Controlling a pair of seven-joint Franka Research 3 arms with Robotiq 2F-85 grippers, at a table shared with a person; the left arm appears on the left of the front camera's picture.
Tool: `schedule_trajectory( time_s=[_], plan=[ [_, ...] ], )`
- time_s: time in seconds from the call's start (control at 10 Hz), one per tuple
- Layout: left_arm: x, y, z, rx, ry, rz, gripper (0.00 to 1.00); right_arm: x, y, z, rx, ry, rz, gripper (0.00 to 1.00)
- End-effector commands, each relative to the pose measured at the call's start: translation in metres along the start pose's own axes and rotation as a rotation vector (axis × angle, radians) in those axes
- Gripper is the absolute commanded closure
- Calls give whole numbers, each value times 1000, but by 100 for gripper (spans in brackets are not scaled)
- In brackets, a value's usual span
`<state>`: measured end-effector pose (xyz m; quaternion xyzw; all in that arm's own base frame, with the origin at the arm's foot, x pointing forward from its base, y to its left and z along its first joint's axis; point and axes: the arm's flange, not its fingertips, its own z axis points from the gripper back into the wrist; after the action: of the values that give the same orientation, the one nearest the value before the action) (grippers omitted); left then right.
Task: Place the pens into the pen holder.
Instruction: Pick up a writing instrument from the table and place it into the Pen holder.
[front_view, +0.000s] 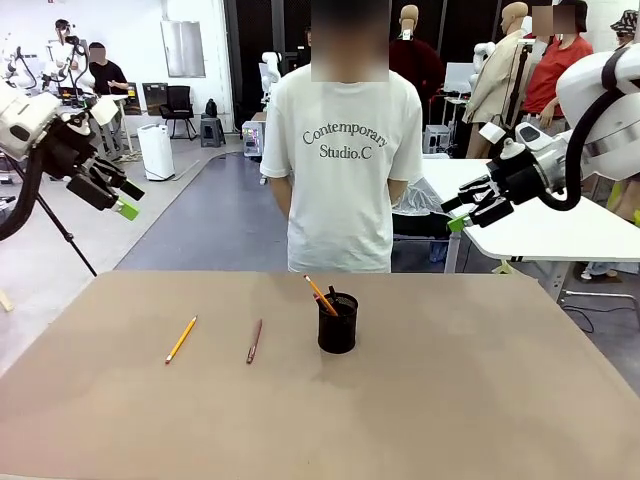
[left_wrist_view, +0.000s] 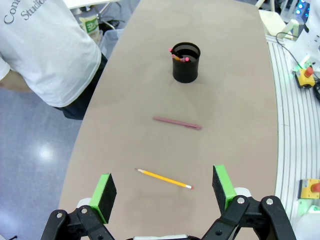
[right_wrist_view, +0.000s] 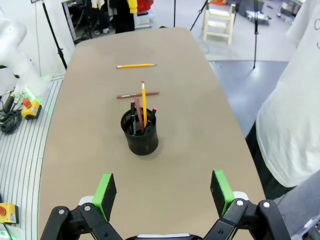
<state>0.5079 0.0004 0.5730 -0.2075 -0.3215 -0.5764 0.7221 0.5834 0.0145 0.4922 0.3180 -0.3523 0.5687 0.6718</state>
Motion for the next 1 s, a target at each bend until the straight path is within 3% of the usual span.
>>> schedule_trajectory(
  time_s=[0.0, 0.9],
  plan=[
    [1, 0, 1, -5, -4, -2, 0, 5, 0, 0, -1, -1, 9, 0],
    [1, 0, 1, -5, -4, -2, 0, 5, 0, 0, -1, -1, 9, 0]
  ],
)
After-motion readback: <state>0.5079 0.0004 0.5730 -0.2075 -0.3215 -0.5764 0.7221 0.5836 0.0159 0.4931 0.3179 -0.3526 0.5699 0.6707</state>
